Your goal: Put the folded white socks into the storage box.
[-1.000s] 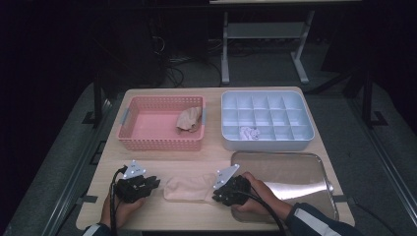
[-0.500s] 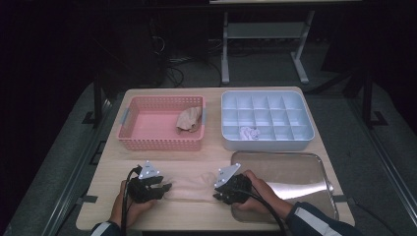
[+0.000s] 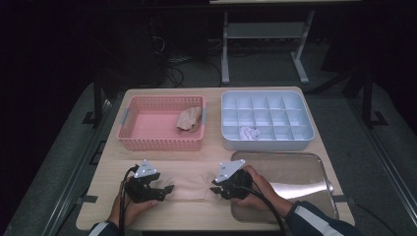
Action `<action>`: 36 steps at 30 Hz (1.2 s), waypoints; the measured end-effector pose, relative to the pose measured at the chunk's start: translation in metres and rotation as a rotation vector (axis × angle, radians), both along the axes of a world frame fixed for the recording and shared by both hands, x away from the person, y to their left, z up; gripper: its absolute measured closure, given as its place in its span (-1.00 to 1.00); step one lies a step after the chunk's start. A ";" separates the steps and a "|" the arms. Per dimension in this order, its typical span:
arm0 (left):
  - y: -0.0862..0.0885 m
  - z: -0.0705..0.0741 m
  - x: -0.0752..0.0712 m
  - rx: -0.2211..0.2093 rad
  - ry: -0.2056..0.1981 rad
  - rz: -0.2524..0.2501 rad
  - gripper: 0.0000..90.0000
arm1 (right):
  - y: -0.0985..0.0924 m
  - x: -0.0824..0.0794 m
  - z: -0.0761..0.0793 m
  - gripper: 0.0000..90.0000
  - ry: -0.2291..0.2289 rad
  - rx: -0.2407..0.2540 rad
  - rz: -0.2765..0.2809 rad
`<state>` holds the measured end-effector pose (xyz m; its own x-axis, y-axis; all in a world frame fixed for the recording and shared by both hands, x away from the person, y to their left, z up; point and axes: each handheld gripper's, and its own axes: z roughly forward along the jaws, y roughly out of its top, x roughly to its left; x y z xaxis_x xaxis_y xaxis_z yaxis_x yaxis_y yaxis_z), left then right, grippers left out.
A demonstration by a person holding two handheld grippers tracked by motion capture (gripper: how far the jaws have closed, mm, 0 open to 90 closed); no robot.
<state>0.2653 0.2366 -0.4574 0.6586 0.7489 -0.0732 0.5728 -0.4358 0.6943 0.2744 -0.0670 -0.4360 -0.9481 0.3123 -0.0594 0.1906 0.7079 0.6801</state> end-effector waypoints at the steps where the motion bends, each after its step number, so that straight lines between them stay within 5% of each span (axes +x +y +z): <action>1: -0.002 -0.001 0.000 -0.004 0.007 0.005 -0.42 | 0.004 0.001 0.001 0.74 -0.007 0.013 -0.006; 4: -0.006 -0.006 0.001 0.053 0.016 0.008 -0.43 | 0.022 0.008 0.002 0.88 0.002 0.049 0.006; 12: -0.007 -0.007 -0.002 0.070 0.005 0.006 -0.44 | 0.054 0.025 -0.024 0.79 0.014 -0.038 -0.005; 15: -0.006 -0.006 -0.003 0.077 0.010 0.000 -0.43 | 0.055 0.027 -0.025 0.77 0.030 -0.032 -0.009; 19: -0.003 -0.006 -0.004 0.081 0.014 0.006 -0.42 | 0.053 0.026 -0.024 0.76 -0.014 -0.056 -0.014; 29: -0.003 -0.005 -0.003 0.060 0.026 0.025 -0.43 | 0.053 0.026 -0.023 0.66 -0.035 -0.070 -0.001; 33: -0.009 -0.001 0.001 0.047 0.004 0.014 -0.43 | 0.051 0.024 -0.017 0.73 -0.036 -0.029 0.004; 36: -0.015 -0.004 0.005 0.097 0.004 -0.005 -0.43 | 0.053 0.021 -0.017 0.79 -0.032 -0.024 0.024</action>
<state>0.2700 0.2217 -0.4617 0.6621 0.7494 -0.0027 0.5730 -0.5038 0.6464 0.2951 -0.0141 -0.4526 -0.9529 0.2875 -0.0966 0.1519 0.7280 0.6685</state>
